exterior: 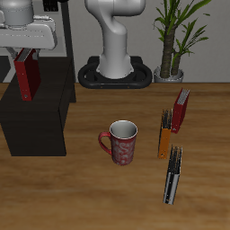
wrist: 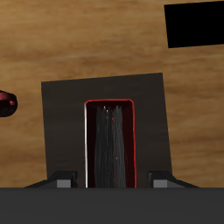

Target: Place the right red book upright on top of the shelf

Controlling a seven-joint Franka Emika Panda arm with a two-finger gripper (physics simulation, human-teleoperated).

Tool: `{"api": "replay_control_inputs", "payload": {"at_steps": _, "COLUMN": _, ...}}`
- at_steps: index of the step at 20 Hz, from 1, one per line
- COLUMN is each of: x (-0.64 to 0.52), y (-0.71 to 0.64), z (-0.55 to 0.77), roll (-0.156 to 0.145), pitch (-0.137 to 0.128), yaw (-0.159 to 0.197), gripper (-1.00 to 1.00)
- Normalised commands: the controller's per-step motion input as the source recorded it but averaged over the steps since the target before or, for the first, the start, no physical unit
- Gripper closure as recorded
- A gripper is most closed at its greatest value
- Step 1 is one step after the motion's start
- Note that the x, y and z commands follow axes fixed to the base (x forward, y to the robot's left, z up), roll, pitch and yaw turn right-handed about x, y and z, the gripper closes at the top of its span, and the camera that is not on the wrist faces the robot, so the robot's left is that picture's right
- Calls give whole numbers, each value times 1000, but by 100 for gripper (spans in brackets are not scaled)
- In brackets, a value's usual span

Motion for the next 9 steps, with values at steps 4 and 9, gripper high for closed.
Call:
{"api": "replay_control_inputs", "payload": {"at_steps": 4, "x": 5, "y": 105, "z": 39, "roll": -7, "pitch": -16, "yaw": 5, "gripper": -100}}
{"api": "replay_control_inputs", "payload": {"at_steps": 9, "x": -16, "y": 144, "z": 48, "roll": 26, "pitch": -7, "yaw": 9, "gripper": -100}}
